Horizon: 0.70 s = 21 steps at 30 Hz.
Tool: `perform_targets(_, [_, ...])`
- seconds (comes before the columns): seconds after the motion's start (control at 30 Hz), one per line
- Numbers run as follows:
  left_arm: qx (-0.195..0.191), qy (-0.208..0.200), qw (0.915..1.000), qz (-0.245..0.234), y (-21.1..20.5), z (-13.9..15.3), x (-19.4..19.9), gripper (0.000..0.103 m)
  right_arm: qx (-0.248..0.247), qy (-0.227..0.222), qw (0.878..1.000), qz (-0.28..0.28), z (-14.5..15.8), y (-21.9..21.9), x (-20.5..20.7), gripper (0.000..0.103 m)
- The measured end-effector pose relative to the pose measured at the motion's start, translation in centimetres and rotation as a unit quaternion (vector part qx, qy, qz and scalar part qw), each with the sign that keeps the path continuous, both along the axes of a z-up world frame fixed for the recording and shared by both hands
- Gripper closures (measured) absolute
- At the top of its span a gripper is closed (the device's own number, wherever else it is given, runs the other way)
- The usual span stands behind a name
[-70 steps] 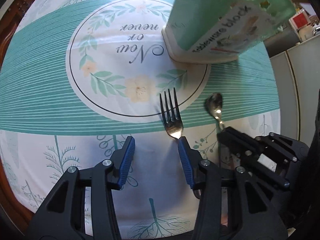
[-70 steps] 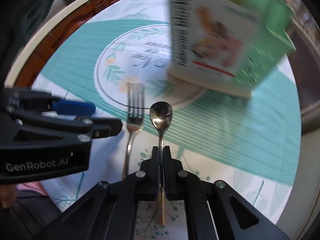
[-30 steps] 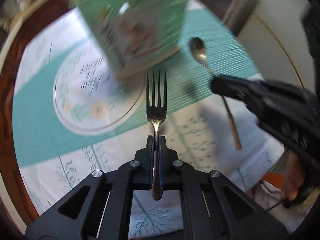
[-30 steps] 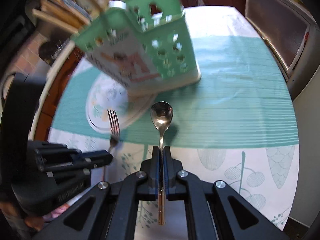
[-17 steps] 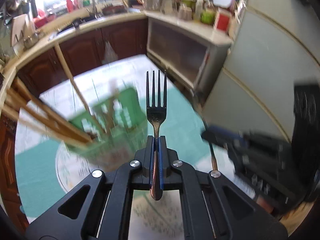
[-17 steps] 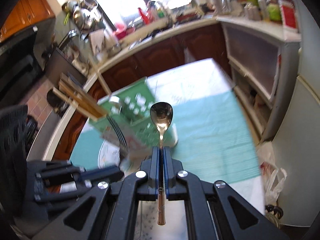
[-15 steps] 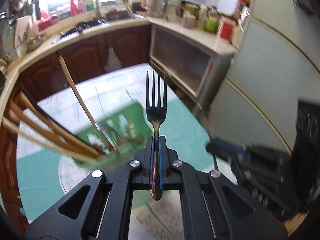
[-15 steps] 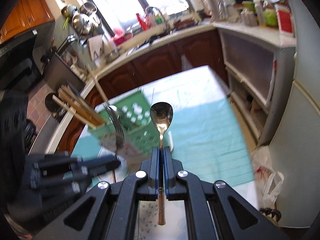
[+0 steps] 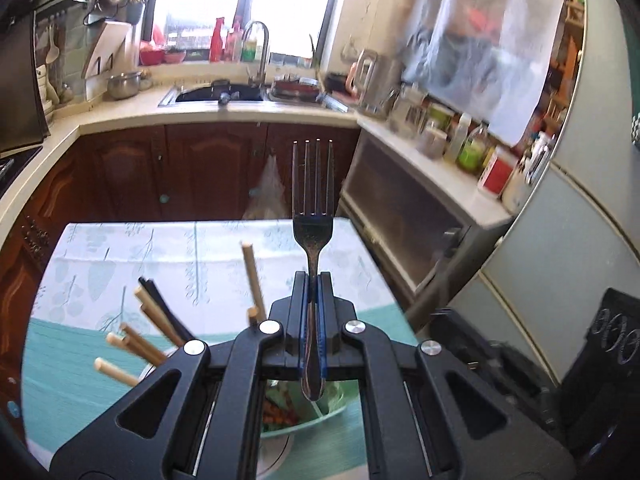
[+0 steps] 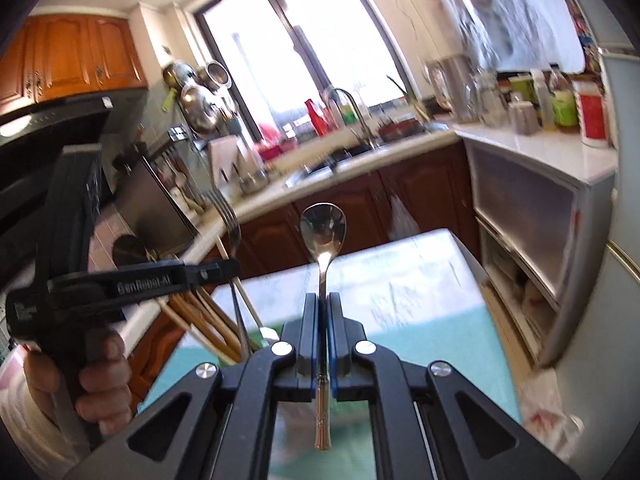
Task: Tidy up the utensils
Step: 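Lift the fork and spoon and carry them over the green holder, then open both tools to drop the fork and spoon into the holder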
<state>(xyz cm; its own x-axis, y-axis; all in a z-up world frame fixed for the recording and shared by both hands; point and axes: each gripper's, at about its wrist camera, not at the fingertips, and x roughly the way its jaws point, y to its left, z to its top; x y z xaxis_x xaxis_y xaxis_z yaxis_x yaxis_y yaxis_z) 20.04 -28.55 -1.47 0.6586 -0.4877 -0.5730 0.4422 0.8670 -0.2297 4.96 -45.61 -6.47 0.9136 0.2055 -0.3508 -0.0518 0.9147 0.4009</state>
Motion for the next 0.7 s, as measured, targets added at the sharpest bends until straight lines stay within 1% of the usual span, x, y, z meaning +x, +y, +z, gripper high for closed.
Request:
perform_targets(0.07, [-0.015,-0.011,0.9998,-0.001,0.1,-0.5,-0.5,0.101,0.001,-0.019,1.0,0.013,-0.4,0.5,0.8,0.099])
perform_targets(0.13, [-0.022,-0.03,0.9993,0.001,-0.4,-1.2,-1.1,0.101,-0.01,-0.045,0.999,0.024,-1.0,1.2,1.8,0.099])
perform_targets(0.23, [-0.011,-0.064,0.9979,-0.002,-1.2,-2.1,-2.1,0.101,-0.026,-0.071,0.996,0.038,-2.5,1.9,3.0,0.099])
perform_targets(0.3, [0.003,-0.09,0.9959,-0.008,-1.9,-2.8,-2.5,0.101,-0.031,-0.078,0.996,0.042,-3.3,2.0,3.5,0.099])
perform_targets(0.37, [0.013,-0.102,0.9946,-0.015,-2.6,-3.4,-3.0,0.101,-0.039,-0.08,0.995,0.05,-4.3,2.2,3.9,0.099])
perform_targets(0.5, [0.024,-0.103,0.9941,-0.026,-3.5,-5.0,-2.9,0.101,-0.06,-0.084,0.993,0.06,-5.5,2.6,4.0,0.099])
perform_targets(0.63, [0.02,-0.088,0.9953,-0.035,-3.9,-6.0,-2.7,0.1,-0.062,-0.08,0.993,0.067,-6.0,2.6,4.5,0.099])
perform_targets(0.67, [0.022,-0.084,0.9955,-0.039,-4.0,-6.1,-2.8,0.1,-0.062,-0.077,0.993,0.07,-6.1,2.7,4.6,0.099])
perform_targets(0.7, [0.025,-0.077,0.9957,-0.045,-4.1,-6.3,-2.7,0.095,-0.065,-0.07,0.993,0.074,-6.2,2.7,4.8,0.099])
